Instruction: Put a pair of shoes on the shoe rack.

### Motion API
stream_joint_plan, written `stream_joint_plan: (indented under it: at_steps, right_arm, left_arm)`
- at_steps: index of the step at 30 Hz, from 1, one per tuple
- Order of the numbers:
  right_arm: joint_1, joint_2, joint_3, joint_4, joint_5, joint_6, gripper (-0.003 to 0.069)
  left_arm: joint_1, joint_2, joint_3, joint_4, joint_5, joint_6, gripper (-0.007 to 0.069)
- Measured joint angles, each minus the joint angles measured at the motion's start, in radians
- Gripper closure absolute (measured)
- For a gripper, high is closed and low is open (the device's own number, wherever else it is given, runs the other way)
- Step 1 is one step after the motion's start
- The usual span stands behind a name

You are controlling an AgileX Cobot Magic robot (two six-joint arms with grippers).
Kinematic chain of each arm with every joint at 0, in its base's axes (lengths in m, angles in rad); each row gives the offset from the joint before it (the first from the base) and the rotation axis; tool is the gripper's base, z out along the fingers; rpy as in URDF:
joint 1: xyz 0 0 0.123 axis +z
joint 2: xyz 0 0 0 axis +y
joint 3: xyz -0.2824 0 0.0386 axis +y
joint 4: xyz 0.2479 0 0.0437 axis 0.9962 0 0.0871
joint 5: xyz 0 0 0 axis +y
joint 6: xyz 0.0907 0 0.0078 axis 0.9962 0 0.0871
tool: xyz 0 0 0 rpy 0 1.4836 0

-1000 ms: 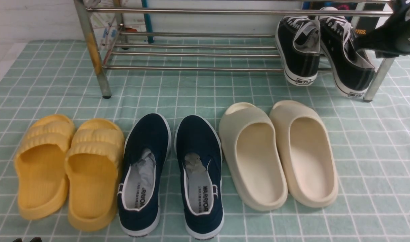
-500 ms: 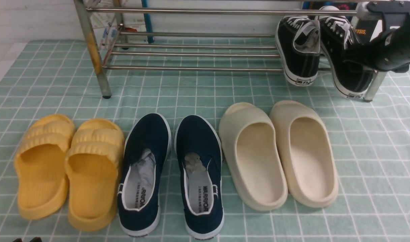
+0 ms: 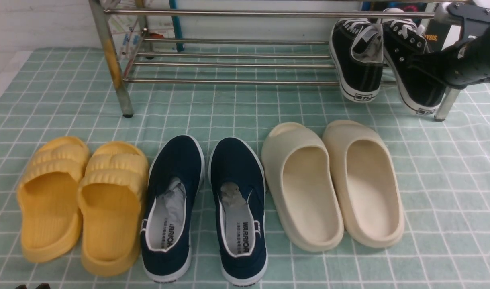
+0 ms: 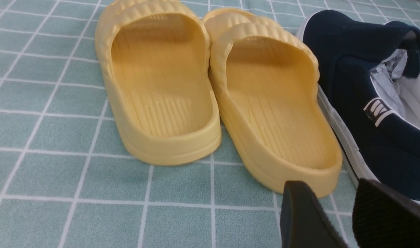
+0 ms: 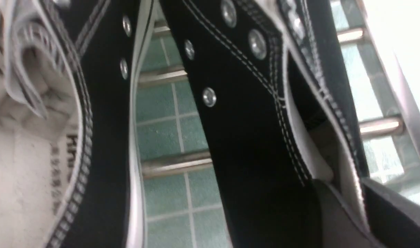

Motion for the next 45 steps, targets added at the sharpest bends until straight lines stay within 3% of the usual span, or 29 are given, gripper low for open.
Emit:
stream_joint_plan:
  at_steps: [22, 25, 30, 35, 40, 45]
  right_arm:
    - [-0.012, -0.008, 0.004, -0.052, -0.139, 0.002, 0.0545]
    - [-0.012, -0.01, 0.004, -0.052, -0.148, 0.002, 0.0468]
    - [-0.012, -0.017, 0.003, -0.033, -0.102, 0.002, 0.0266]
    - [-0.012, -0.078, 0.003, -0.026, 0.057, 0.001, 0.0166]
    - [0.008, -0.269, 0.003, 0.003, 0.28, -0.128, 0.0186]
    - [0.136, -0.612, 0.044, 0.117, 0.403, -0.296, 0.0294]
  left_arm:
    - [0.0, 0.0, 0.0, 0.0, 0.0, 0.0, 0.0386]
    - [0.0, 0.0, 0.0, 0.0, 0.0, 0.0, 0.0386]
    - [0.0, 0.0, 0.0, 0.0, 0.0, 0.0, 0.0386]
    - [0.0, 0.0, 0.0, 0.0, 0.0, 0.0, 0.0386]
    - [0.0, 0.0, 0.0, 0.0, 0.0, 0.0, 0.0386]
    - [0.0, 0.0, 0.0, 0.0, 0.0, 0.0, 0.0386]
